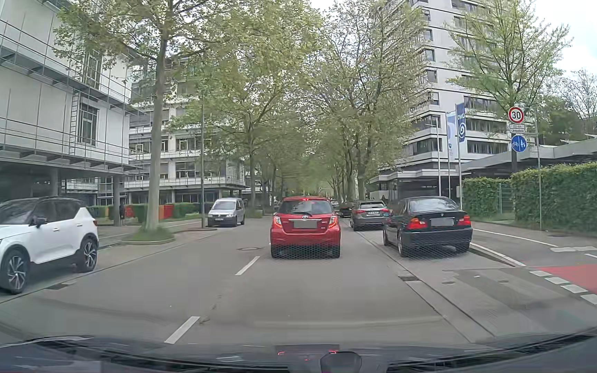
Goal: Follow the waypoints while adhering to traffic rules and regulations
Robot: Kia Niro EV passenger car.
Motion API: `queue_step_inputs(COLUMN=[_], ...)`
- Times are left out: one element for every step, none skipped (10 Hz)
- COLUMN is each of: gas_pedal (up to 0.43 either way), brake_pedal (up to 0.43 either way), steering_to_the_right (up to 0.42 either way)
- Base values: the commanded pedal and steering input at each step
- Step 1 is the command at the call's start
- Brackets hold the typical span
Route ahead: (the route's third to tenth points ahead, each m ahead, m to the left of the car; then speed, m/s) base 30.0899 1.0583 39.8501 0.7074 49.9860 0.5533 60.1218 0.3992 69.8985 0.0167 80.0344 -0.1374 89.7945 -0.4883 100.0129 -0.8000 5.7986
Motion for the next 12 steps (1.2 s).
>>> queue_step_inputs(gas_pedal=[0.000, 0.000, 0.000, 0.000, 0.000, 0.000, 0.000, 0.000, 0.000, 0.000, 0.000, 0.000], brake_pedal=[0.220, 0.220, 0.220, 0.213, 0.207, 0.177, 0.165, 0.165, 0.171, 0.183, 0.195, 0.195], steering_to_the_right=[0.011, 0.011, 0.009, 0.009, 0.009, 0.008, 0.007, 0.007, 0.007, 0.007, 0.006, 0.006])
